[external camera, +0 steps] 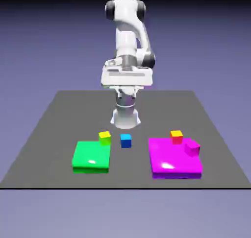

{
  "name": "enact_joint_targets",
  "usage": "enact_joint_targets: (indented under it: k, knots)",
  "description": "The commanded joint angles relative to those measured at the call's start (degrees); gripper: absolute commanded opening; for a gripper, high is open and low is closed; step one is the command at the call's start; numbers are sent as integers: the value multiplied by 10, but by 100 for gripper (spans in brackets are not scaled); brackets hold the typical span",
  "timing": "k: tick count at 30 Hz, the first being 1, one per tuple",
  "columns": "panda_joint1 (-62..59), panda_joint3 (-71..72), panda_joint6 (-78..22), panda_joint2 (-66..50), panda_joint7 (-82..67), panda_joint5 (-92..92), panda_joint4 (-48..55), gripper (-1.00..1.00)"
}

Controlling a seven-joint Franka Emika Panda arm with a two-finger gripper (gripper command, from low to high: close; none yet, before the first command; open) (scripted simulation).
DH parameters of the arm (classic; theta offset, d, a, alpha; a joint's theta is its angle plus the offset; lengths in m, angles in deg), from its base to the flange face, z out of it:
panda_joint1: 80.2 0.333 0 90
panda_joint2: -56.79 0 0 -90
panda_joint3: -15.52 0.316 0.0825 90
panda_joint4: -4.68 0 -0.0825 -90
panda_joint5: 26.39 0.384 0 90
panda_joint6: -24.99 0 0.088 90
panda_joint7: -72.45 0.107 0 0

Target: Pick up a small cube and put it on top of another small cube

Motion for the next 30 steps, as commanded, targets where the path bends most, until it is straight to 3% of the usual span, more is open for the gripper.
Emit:
enact_joint_targets:
  k: [1,21,30]
  knots:
    - [-4,18,-19,-13,-5,-25,-5,0]
    - [-80,371,-396,-279,-113,-523,-96,0]
    - [-98,301,-423,-407,-2,-701,-65,0]
